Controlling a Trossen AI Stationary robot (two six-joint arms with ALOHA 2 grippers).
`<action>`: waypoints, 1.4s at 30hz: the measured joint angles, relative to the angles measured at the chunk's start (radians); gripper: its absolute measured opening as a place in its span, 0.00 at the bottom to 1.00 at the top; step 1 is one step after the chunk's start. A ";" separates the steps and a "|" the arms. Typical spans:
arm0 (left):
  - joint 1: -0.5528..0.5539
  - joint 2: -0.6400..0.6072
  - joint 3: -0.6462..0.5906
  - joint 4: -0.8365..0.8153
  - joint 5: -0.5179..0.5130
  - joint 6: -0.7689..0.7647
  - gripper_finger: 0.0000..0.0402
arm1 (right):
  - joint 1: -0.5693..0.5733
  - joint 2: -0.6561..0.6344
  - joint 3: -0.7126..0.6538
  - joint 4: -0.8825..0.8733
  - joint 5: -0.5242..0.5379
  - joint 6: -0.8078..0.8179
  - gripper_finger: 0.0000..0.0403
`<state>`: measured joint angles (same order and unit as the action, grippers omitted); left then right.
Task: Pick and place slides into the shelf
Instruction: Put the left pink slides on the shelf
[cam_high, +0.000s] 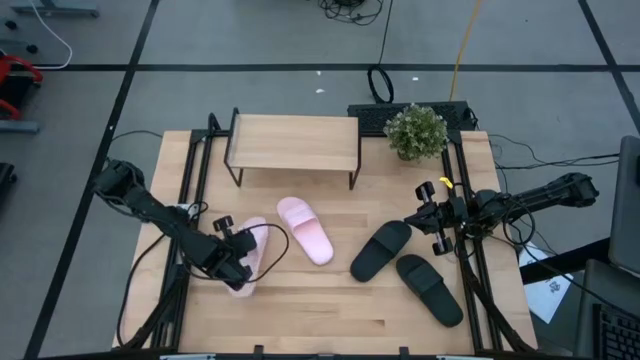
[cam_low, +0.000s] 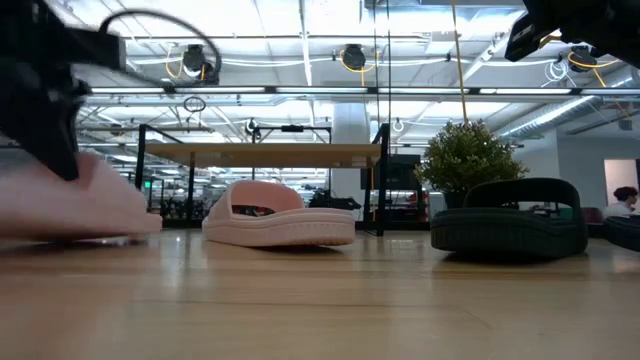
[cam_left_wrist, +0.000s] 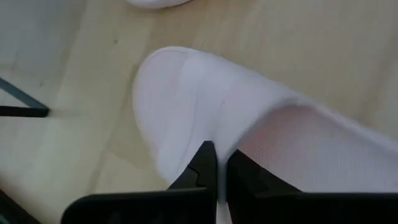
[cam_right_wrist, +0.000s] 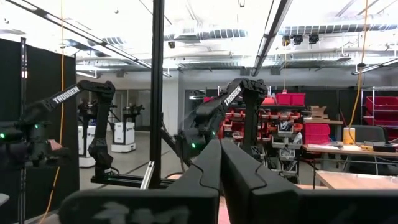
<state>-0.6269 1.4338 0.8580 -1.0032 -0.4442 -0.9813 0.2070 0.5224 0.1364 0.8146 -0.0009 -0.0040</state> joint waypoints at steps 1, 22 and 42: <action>-0.005 0.000 0.043 -0.046 0.004 -0.003 0.01 | 0.000 0.000 0.000 0.000 0.000 0.000 0.00; 0.424 0.001 0.769 -0.480 -0.767 0.729 0.00 | 0.000 0.000 -0.001 0.063 0.019 -0.028 0.00; 0.971 0.001 0.574 0.064 -0.464 1.415 0.00 | 0.000 0.000 -0.001 0.072 0.184 -0.136 0.00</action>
<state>0.3440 1.4349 1.4321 -0.9393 -0.9086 0.4341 0.2066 0.5224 0.1356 0.8865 0.1833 -0.1398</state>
